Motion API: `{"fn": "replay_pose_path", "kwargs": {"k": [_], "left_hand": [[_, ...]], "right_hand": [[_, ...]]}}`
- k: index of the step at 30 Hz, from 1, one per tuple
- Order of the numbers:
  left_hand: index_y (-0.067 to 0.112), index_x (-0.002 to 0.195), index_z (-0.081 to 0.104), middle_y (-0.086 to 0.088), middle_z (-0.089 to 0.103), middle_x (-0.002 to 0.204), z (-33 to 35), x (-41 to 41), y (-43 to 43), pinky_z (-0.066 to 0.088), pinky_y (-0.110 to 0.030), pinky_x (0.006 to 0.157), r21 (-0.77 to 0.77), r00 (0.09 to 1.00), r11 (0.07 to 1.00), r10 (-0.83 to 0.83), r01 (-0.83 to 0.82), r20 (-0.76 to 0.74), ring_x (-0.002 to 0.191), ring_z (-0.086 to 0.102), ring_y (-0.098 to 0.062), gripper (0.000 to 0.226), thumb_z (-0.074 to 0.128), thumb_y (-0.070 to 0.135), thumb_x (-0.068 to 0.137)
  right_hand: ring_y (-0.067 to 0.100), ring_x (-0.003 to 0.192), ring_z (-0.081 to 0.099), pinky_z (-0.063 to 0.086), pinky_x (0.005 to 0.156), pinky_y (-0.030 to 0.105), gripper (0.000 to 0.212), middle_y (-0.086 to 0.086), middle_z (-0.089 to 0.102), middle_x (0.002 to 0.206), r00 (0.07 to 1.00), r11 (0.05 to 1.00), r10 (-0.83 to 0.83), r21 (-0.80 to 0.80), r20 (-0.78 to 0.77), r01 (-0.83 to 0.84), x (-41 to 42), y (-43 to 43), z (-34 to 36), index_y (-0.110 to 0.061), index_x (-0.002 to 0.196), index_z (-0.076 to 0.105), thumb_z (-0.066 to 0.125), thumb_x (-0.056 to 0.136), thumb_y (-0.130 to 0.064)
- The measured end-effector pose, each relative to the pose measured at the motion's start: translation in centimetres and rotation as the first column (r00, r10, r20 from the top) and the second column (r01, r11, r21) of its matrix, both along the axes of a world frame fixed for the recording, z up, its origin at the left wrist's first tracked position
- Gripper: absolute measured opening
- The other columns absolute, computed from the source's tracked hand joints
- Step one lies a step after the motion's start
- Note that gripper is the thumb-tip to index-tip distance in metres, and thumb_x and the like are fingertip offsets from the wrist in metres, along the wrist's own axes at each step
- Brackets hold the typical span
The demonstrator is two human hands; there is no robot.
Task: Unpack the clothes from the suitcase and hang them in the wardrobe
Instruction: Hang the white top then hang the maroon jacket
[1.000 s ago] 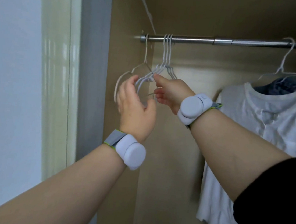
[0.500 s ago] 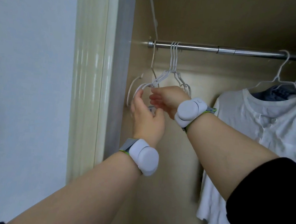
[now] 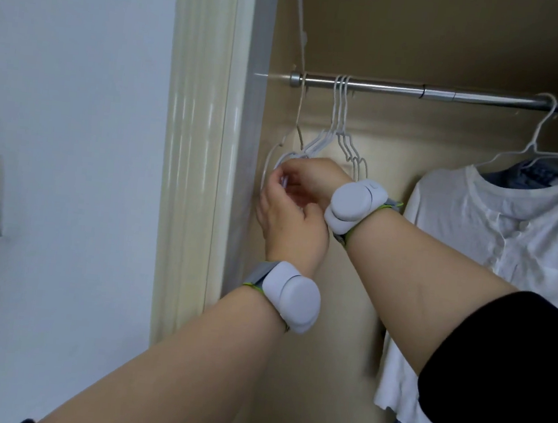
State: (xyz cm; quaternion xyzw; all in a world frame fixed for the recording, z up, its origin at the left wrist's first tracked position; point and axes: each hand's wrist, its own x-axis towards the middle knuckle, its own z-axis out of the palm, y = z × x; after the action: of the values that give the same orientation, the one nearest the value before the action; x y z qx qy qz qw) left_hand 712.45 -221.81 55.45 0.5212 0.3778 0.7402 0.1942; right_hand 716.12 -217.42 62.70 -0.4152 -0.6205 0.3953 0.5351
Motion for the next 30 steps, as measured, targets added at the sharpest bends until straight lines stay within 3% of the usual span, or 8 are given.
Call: {"fn": "replay_pose_path", "kwargs": {"k": [3,6,9,13,17,22,27,30], "left_hand": [[0.015,0.142,0.029,-0.001,0.043,0.140,-0.1,-0.1,-0.1,0.031,-0.038,0.110,0.012,0.998,0.998,-0.064,0.064,-0.017,0.130,0.039,-0.021,0.068,0.041,0.017,0.074],[0.015,0.142,0.031,-0.002,0.045,0.139,0.1,-0.1,-0.2,0.033,-0.036,0.108,-0.013,0.997,0.999,-0.050,0.049,-0.063,0.129,0.040,-0.022,0.058,0.043,0.007,0.085],[0.014,0.141,0.034,-0.004,0.043,0.142,0.1,0.0,-0.4,0.031,-0.035,0.110,-0.018,0.987,1.000,0.002,-0.005,-0.163,0.131,0.038,-0.022,0.055,0.042,0.003,0.088],[0.013,0.134,0.042,-0.006,0.046,0.138,0.1,0.6,-0.8,0.031,-0.029,0.107,-0.023,0.976,0.998,0.050,-0.056,-0.212,0.130,0.039,-0.021,0.049,0.041,0.000,0.086],[0.009,0.128,0.045,-0.007,0.046,0.135,0.9,1.9,-1.8,0.026,-0.035,0.111,0.047,0.967,0.982,0.189,-0.184,-0.173,0.129,0.036,-0.024,0.047,0.044,-0.004,0.083],[0.006,0.128,0.046,-0.009,0.045,0.134,2.3,4.8,-3.8,0.019,-0.023,0.104,0.111,0.932,0.949,0.311,-0.295,-0.185,0.129,0.032,-0.024,0.045,0.044,-0.004,0.084],[0.008,0.126,0.046,-0.007,0.049,0.129,2.9,7.9,-5.3,0.029,-0.026,0.104,0.191,0.934,0.950,0.287,-0.248,-0.213,0.123,0.043,-0.020,0.043,0.042,-0.003,0.085],[0.011,0.124,0.047,-0.003,0.053,0.120,2.9,10.4,-6.0,0.039,-0.022,0.093,0.133,0.952,0.981,0.172,-0.142,-0.253,0.102,0.052,-0.011,0.039,0.039,0.000,0.088]], "right_hand": [[0.025,0.063,0.056,0.053,0.070,0.038,0.021,0.007,0.057,0.060,0.983,0.985,-0.146,0.102,0.109,0.135,0.5,-0.1,0.2,-0.011,0.063,0.055,0.053,0.084,-0.009],[0.023,0.077,0.053,0.052,0.082,0.037,0.026,0.002,0.052,0.070,0.918,0.957,-0.266,0.198,0.294,0.214,1.4,-1.1,0.0,-0.017,0.066,0.048,0.047,0.092,-0.016],[0.027,0.080,0.058,0.054,0.088,0.041,0.027,0.010,0.058,0.080,0.886,0.933,-0.340,0.234,0.316,0.274,2.8,-1.9,0.3,-0.015,0.066,0.046,0.044,0.092,-0.017],[0.033,0.089,0.059,0.050,0.082,0.037,0.035,0.013,0.056,0.077,0.831,0.852,-0.496,0.325,0.251,0.410,4.8,-3.3,1.2,-0.015,0.061,0.037,0.036,0.095,-0.018],[0.036,0.111,0.054,0.043,0.084,0.034,0.042,0.025,0.059,0.116,0.793,0.782,-0.576,0.419,0.199,0.462,7.4,-4.6,1.9,-0.016,0.059,0.027,0.028,0.101,-0.018],[0.038,0.106,0.055,0.034,0.074,0.035,0.033,0.028,0.058,0.113,0.796,0.765,-0.553,0.529,0.246,0.367,10.5,-5.4,2.5,0.001,0.088,0.056,0.029,0.101,-0.012],[0.038,0.101,0.055,0.027,0.067,0.029,0.038,0.025,0.061,0.109,0.805,0.722,-0.559,0.596,0.201,0.353,12.5,-6.5,0.7,0.004,0.100,0.057,0.030,0.101,-0.023],[0.038,0.102,0.055,0.034,0.071,0.032,0.036,0.025,0.061,0.109,0.807,0.730,-0.552,0.590,0.209,0.346,15.0,-8.6,-0.5,0.004,0.102,0.057,0.031,0.100,-0.022]]}}
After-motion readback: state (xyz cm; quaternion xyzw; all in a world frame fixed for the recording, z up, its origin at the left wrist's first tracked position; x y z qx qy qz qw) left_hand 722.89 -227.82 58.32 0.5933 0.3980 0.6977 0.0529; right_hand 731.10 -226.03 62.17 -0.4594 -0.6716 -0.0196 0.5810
